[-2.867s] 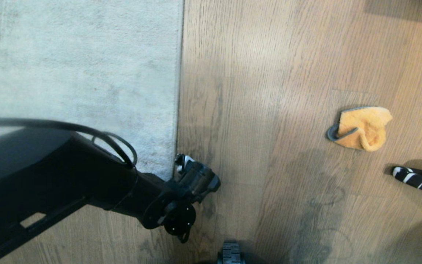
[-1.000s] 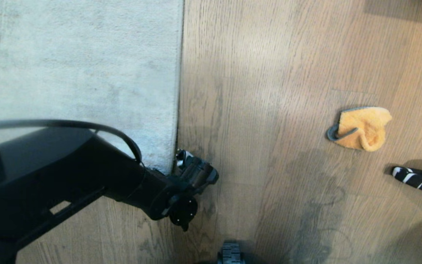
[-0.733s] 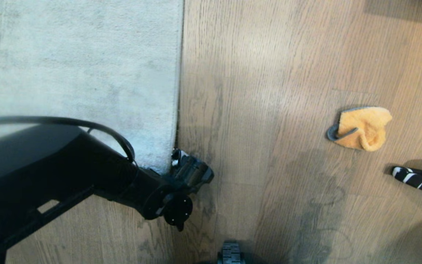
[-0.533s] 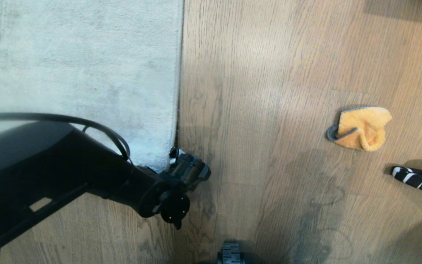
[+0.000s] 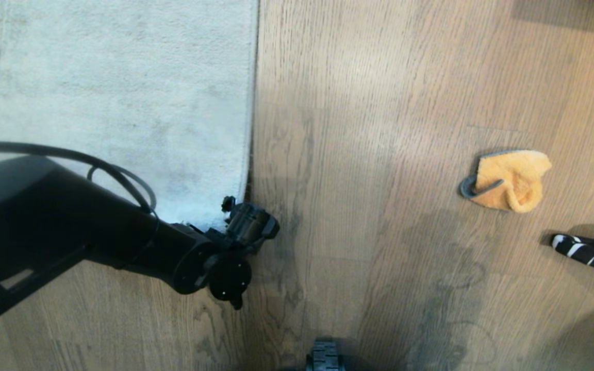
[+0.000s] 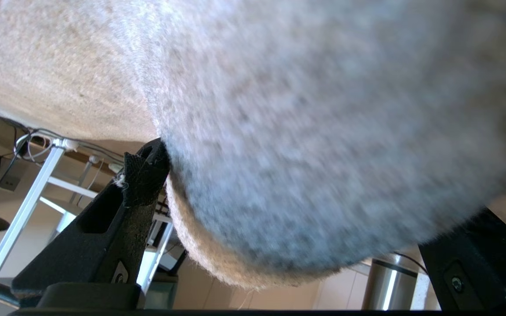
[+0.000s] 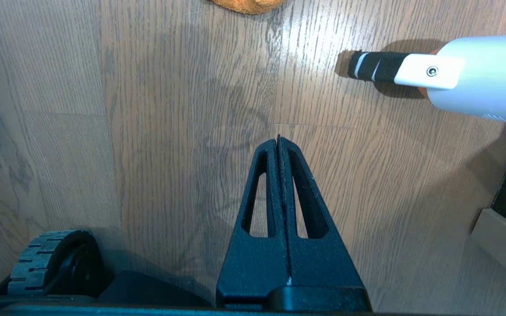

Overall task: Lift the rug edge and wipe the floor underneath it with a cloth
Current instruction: Lift up the carpet

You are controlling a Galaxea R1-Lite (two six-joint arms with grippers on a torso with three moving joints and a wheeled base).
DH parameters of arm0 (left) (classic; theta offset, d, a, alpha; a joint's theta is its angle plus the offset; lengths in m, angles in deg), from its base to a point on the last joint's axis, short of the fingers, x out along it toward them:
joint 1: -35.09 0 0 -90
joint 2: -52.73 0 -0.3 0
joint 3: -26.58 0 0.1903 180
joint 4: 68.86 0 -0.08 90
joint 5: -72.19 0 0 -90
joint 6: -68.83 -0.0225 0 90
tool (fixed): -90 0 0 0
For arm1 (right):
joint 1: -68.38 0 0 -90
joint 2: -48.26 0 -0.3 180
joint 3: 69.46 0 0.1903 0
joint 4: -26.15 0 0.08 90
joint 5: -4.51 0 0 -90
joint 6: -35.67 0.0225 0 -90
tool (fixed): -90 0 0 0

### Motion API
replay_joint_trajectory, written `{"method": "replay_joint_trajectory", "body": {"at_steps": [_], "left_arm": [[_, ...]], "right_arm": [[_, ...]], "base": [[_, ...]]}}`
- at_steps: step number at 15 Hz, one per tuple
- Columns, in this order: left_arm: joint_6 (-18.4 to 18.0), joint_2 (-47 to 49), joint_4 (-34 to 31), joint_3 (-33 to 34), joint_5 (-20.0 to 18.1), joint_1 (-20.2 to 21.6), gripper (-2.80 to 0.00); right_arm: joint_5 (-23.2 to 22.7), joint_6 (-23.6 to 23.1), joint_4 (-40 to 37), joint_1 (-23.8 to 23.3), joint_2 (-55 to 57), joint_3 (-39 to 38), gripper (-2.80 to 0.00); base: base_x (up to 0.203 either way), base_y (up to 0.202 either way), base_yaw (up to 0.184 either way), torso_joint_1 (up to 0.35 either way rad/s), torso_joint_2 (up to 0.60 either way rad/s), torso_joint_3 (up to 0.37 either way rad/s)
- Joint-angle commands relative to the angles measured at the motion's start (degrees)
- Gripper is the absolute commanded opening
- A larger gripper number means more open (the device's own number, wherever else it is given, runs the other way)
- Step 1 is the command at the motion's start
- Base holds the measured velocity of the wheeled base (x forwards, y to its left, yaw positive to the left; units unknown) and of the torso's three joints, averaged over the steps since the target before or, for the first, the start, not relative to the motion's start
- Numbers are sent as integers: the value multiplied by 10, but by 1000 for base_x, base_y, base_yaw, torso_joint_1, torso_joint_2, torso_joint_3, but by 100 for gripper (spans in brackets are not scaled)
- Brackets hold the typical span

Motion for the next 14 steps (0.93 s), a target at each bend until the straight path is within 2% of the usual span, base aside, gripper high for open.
{"method": "replay_joint_trajectory", "body": {"at_steps": [1, 11, 14], "left_arm": [[0, -16, 1, 4, 3, 3, 0], [-12, -46, 1, 13, -4, 17, 0], [-12, -50, 2, 16, -26, 17, 0]], "right_arm": [[0, 1, 0, 0, 0, 0, -280], [1, 0, 0, 0, 0, 0, -280], [0, 0, 1, 0, 0, 0, -280]], "base": [[0, 0, 0, 0, 0, 0], [0, 0, 0, 0, 0, 0], [0, 0, 0, 0, 0, 0]]}}
